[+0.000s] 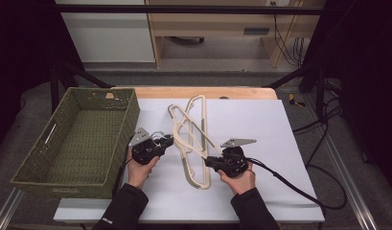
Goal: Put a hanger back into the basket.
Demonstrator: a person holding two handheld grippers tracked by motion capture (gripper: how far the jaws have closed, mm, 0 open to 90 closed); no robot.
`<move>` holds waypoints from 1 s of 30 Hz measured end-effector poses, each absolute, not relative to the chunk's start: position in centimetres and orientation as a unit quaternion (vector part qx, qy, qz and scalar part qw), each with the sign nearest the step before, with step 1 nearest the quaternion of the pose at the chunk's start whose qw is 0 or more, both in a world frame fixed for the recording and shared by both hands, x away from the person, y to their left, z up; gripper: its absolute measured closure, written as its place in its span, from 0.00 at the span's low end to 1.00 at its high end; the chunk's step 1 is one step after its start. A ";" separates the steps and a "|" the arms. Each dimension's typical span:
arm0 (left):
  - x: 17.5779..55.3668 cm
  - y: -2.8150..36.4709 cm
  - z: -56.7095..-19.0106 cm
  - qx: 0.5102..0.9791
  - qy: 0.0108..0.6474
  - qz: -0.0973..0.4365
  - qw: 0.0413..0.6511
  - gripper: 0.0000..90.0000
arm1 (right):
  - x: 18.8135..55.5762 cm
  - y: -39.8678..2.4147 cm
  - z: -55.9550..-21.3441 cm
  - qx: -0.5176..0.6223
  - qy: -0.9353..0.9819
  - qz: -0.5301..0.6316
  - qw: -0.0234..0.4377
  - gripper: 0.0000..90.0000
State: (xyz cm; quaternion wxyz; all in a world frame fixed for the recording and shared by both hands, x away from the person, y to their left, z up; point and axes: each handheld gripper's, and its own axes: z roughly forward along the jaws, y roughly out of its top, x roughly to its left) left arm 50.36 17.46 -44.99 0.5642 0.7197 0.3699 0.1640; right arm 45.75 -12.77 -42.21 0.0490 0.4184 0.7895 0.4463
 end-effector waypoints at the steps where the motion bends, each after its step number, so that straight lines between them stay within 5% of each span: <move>1: 50.4 17.5 -45.0 0.718 0.369 0.161 0.567 0.85 | 45.7 -12.8 -42.3 0.417 0.790 0.447 0.049 0.89; 9: 50.1 17.3 -44.8 0.725 0.354 0.156 0.570 0.95 | 45.5 -12.9 -42.8 0.416 0.794 0.442 0.045 0.89; 14: 50.0 17.4 -44.6 0.722 0.352 0.167 0.572 0.87 | 45.4 -13.0 -43.1 0.413 0.797 0.439 0.044 0.89; 30: 49.2 16.7 -44.0 0.731 0.343 0.170 0.565 0.98 | 45.4 -12.4 -44.2 0.399 0.813 0.422 0.044 0.89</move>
